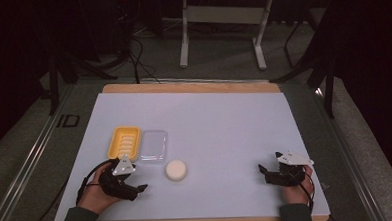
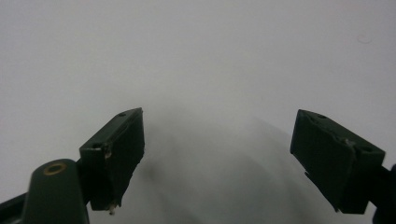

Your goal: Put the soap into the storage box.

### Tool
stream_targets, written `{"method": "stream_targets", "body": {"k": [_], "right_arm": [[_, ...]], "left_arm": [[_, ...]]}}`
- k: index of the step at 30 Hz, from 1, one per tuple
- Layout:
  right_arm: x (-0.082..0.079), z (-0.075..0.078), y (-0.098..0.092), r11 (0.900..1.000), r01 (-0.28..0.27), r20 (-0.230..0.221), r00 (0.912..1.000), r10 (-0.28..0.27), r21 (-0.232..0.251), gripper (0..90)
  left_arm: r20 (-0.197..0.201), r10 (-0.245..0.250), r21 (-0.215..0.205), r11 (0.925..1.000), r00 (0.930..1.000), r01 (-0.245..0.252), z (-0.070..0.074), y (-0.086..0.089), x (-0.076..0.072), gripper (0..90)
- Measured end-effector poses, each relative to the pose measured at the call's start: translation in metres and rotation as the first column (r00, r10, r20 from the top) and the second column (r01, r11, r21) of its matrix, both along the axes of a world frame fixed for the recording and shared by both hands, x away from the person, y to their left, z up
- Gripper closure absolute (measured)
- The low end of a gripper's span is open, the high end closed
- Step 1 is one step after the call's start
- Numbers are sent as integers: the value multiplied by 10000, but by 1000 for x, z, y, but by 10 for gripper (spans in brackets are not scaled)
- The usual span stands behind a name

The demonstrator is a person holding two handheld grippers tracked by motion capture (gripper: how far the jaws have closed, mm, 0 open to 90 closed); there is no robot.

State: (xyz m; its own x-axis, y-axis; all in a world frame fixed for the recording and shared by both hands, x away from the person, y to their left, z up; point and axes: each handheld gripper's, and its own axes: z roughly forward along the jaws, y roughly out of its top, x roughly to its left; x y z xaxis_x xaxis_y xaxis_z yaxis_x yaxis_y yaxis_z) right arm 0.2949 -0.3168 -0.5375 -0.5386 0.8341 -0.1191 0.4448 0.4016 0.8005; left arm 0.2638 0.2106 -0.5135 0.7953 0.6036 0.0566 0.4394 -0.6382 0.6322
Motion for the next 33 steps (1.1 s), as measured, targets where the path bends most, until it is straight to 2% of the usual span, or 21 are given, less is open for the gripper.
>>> {"method": "stream_targets", "body": {"k": [17, 33], "right_arm": [[-1, 0, 0, 10000, 18, 45, 10000, -18, 71, 175], [-1, 0, -1, 9999, -6, 72, 10000, 6, 105, 175]], "left_arm": [[63, -572, 528, 9970, 9983, 568, 10, -14, 8, 188], [19, -964, 633, 9934, 9953, 961, 13, -30, 19, 180]]}}
